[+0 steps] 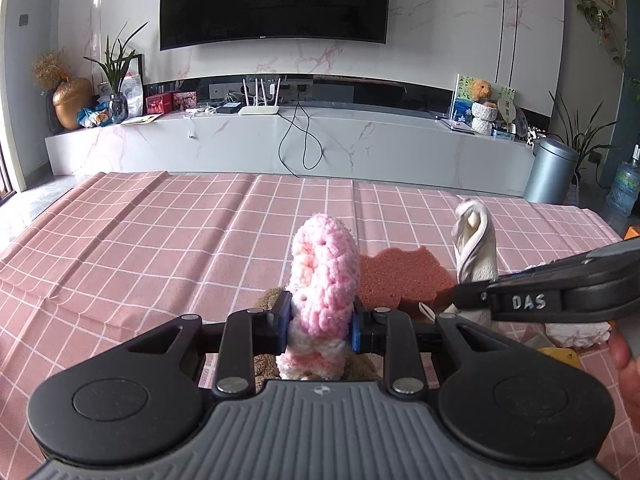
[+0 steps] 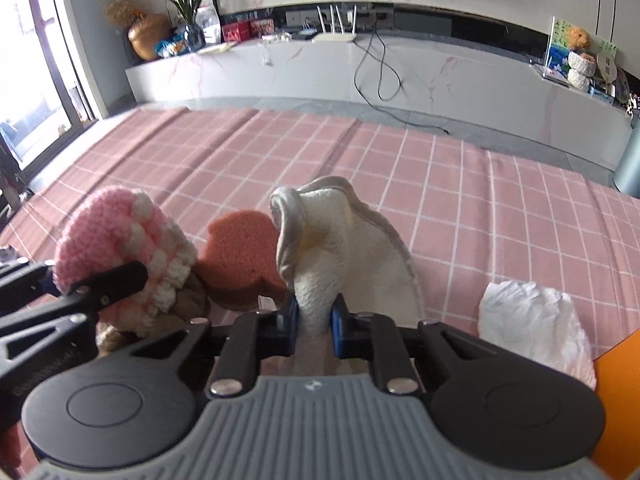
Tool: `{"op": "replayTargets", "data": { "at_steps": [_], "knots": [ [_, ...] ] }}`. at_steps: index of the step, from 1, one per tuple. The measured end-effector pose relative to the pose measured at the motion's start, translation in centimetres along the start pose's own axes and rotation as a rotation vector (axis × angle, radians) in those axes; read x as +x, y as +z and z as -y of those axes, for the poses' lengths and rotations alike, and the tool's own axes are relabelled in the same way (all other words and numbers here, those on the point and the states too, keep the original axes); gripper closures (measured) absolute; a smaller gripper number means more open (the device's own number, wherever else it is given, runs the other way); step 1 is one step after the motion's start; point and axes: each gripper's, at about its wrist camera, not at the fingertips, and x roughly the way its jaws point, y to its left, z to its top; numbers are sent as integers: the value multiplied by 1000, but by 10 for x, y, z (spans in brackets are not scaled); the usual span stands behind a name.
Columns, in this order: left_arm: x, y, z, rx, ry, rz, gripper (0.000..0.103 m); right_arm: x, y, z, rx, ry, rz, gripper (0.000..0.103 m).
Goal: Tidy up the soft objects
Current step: 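Grasp the pink crochet piece with the left tool while the right tool grasps the beige cloth pad, then carry the crochet piece with the left tool while the right tool carries the pad over the box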
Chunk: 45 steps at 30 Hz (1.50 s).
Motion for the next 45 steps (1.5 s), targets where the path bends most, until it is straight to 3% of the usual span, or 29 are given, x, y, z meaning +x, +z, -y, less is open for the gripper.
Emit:
{"op": "replayTargets", "data": {
  "at_steps": [11, 28, 38, 45],
  "knots": [
    [-37, 16, 17, 27, -32, 57, 73, -58, 6, 6, 2, 60, 84, 89],
    [-100, 30, 67, 94, -116, 143, 73, -173, -17, 24, -52, 72, 240, 90],
    [-116, 34, 114, 144, -216, 166, 73, -236, -45, 73, -103, -32, 258, 90],
    [-112, 42, 171, 219, -361, 166, 73, -268, -63, 119, -172, -159, 214, 90]
  ]
}}
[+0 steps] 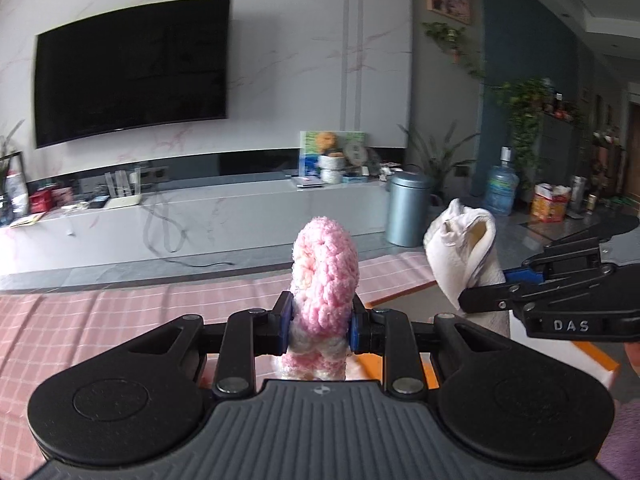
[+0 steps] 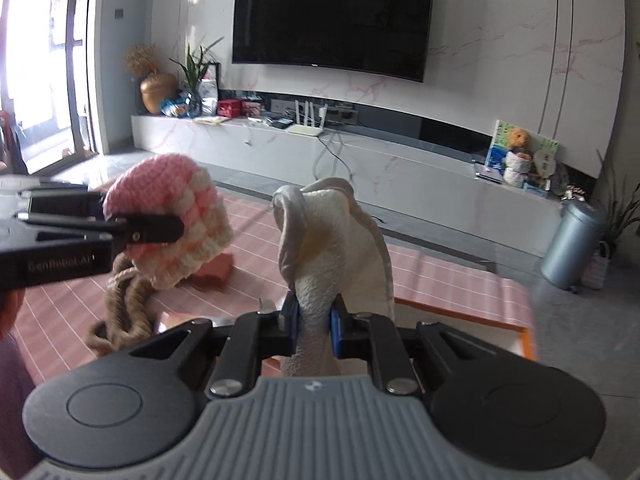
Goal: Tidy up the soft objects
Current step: 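Carry the crochet piece with the left tool while the right tool carries the pad over the box, then open both tools to release the crochet piece and pad into the box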
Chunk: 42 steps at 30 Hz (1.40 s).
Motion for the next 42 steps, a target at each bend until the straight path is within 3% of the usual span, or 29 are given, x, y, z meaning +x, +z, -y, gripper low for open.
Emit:
{"op": "replayTargets", "data": {
  "at_steps": [7, 14, 21, 34, 42],
  "knots": [
    [39, 16, 50, 74, -177, -29, 73, -10, -10, 44, -94, -90, -68, 90],
    [83, 26, 84, 150, -272, -94, 73, 5, -28, 85, -142, -119, -163, 90],
    [119, 11, 107, 260, -279, -176, 73, 45, -43, 112, -122, -100, -235, 90],
    [169, -9, 107, 299, -254, -344, 73, 113, -60, 134, -121, -47, -328, 89],
    [185, -17, 110, 345, -226, -397, 73, 134, -67, 137, -106, -5, -374, 87]
  ]
}}
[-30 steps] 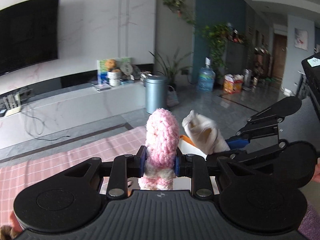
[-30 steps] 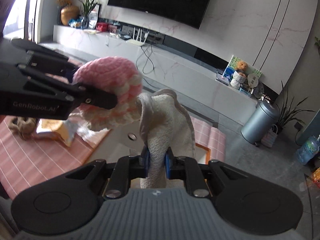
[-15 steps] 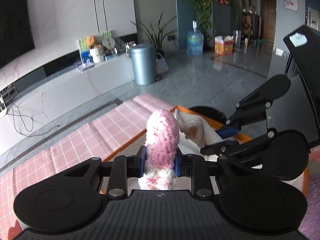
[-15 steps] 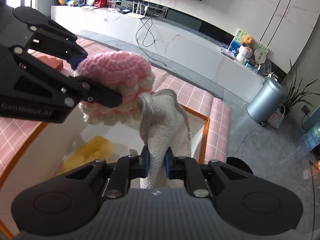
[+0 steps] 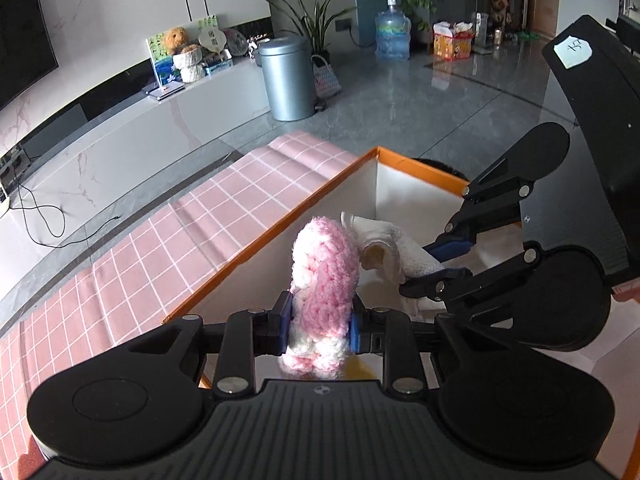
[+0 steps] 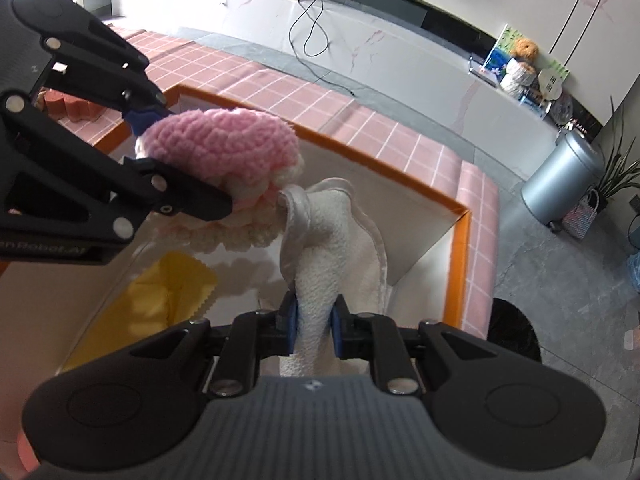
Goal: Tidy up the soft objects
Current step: 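Open both tools to release the crochet piece and pad into the box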
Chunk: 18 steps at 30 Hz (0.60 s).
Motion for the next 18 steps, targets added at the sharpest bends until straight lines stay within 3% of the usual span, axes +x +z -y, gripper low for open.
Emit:
{"op": "replayTargets", "data": {
  "at_steps": [8, 11, 16, 18],
  "knots": [
    [2, 1, -3, -5, 33, -17, 70, 12, 4, -12, -11, 17, -12, 80],
    [-1, 1, -5, -8, 41, -8, 69, 9, 4, -13, -8, 22, -5, 67],
    [-4, 0, -4, -8, 53, -2, 55, 0, 3, -20, -35, 26, 5, 56],
    [-8, 0, -4, -13, 47, 9, 40, -5, 2, -22, -48, 17, 13, 54]
  ]
}}
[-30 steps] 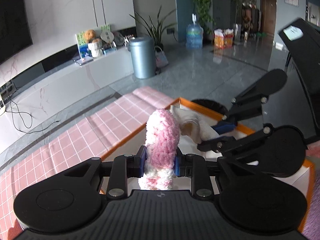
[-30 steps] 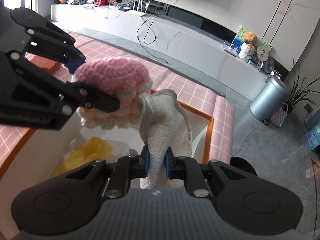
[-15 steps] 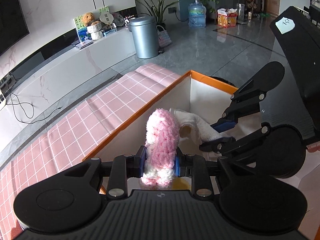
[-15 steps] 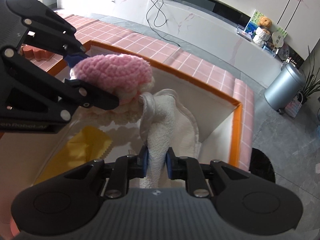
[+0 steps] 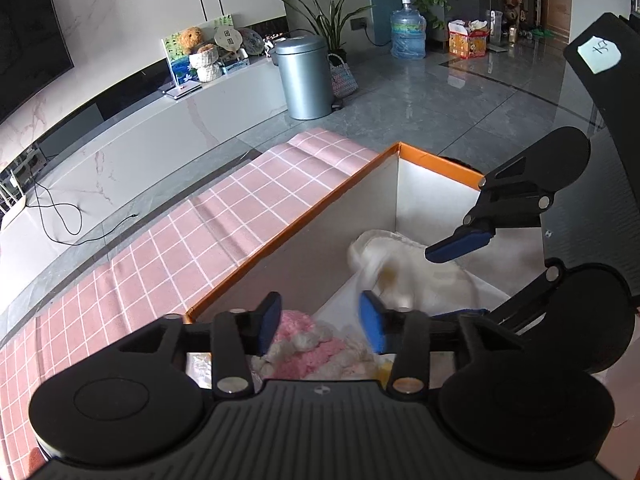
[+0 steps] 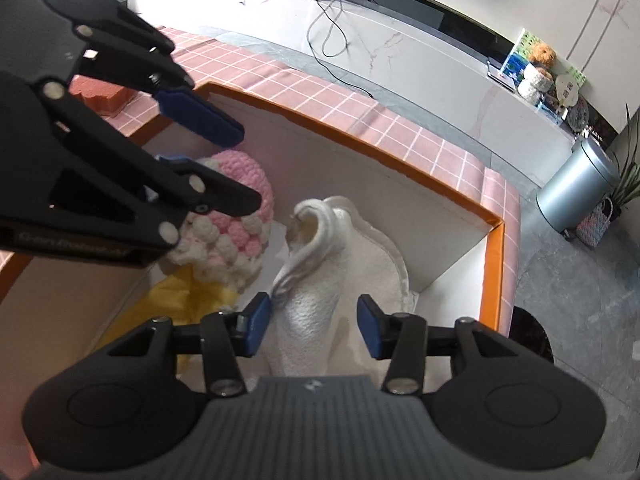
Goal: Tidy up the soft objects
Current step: 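Open both tools to release the crochet piece and pad into the box, then move both open tools back over the items on the table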
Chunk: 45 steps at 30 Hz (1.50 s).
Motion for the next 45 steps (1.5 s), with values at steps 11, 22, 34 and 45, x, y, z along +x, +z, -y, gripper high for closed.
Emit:
{"op": "replayTargets", "data": {
  "at_steps": [11, 22, 34, 45],
  "knots": [
    [-31, 0, -6, -89, -23, 77, 35, -28, -1, 6, 11, -66, 38, 44],
    [-85, -17, -14, -201, -28, 227, 35, -76, -8, -18, 137, -161, 171, 40],
    [-140, -54, -30, -323, 34, 344, 35, -130, 1, -72, 303, -168, 361, 33],
    [-165, -120, -65, -494, 116, 343, 35, -124, 20, -151, 367, -86, 404, 33]
  ]
}}
